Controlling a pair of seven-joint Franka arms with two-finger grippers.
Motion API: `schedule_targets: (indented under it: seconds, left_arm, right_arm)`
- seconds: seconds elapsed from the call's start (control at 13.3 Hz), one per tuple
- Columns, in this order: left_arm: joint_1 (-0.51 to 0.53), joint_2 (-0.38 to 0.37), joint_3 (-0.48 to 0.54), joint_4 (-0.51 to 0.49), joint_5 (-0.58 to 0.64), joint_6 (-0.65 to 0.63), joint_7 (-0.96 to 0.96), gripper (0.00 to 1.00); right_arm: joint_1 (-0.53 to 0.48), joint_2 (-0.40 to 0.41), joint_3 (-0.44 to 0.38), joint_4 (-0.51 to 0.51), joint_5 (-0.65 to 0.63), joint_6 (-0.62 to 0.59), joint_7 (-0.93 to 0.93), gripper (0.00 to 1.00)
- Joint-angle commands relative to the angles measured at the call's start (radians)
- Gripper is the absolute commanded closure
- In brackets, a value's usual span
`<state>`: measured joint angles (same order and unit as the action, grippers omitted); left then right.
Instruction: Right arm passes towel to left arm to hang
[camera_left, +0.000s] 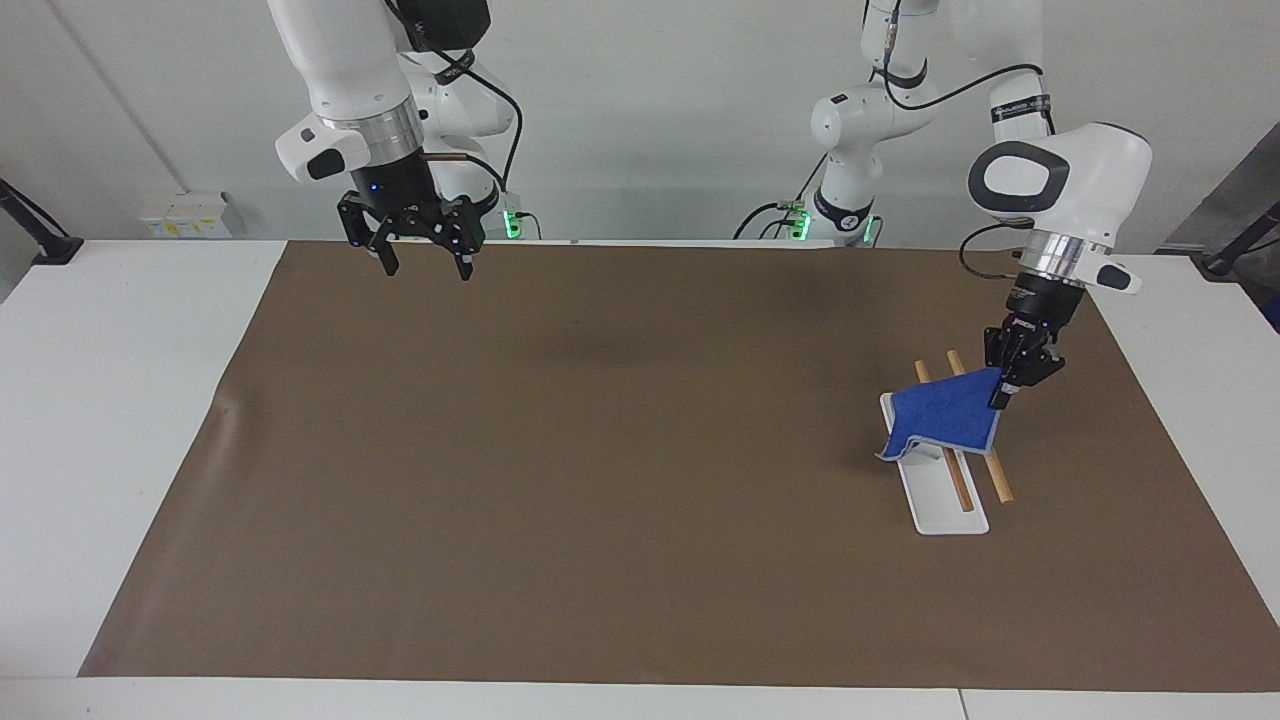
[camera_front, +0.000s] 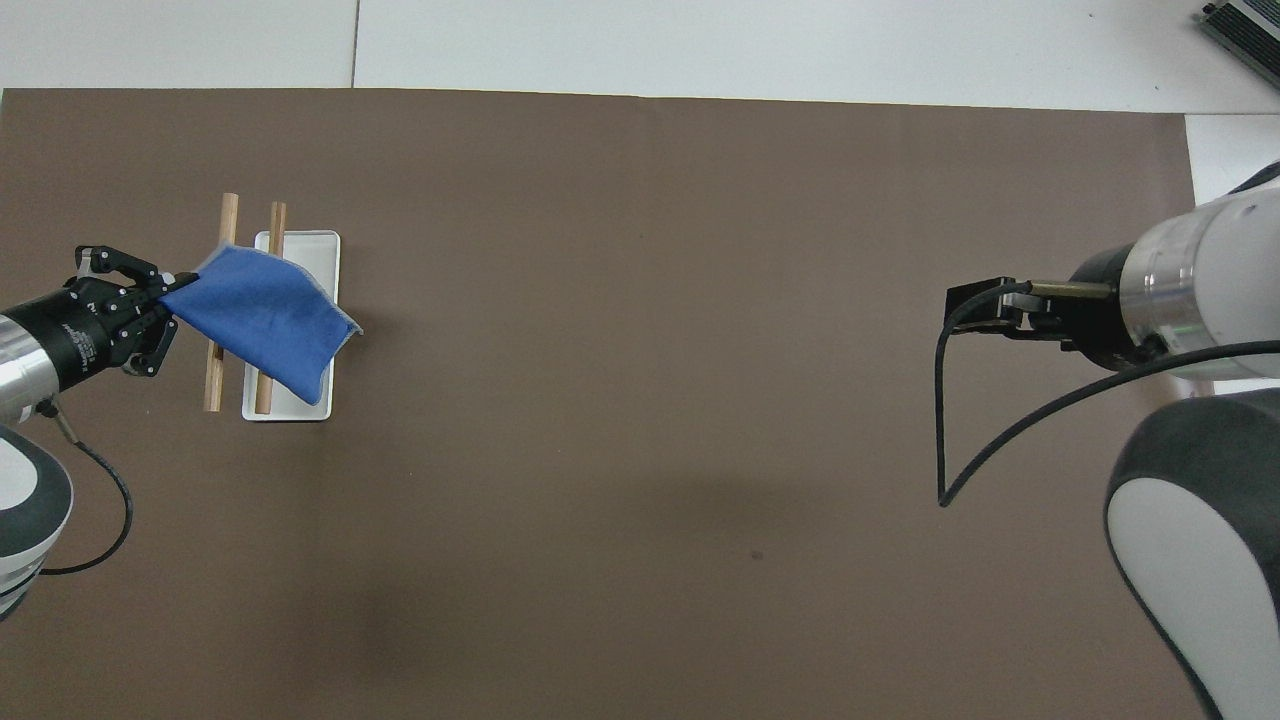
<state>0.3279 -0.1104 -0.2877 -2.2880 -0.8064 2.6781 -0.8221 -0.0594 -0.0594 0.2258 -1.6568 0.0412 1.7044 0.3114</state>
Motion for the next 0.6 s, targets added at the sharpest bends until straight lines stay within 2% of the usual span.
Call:
schedule_targets:
  seconds: [0.0, 0.38, 0.53]
  left_arm:
    - [0.055, -0.040, -0.008, -0.041, -0.010, -0.007, 0.014, 1.00]
    - [0.088, -0.054, -0.008, -0.077, -0.010, -0.007, 0.014, 1.00]
    - [0.089, -0.075, -0.008, -0.122, -0.010, -0.007, 0.014, 1.00]
  right_arm:
    - [-0.014, 0.024, 0.010, 0.035, -0.023, -0.022, -0.024, 0.00]
    - [-0.016, 0.024, -0.002, 0.046, -0.023, -0.031, -0.041, 0.00]
    - [0.032, 0.024, -0.060, 0.054, -0.021, -0.058, -0.072, 0.00]
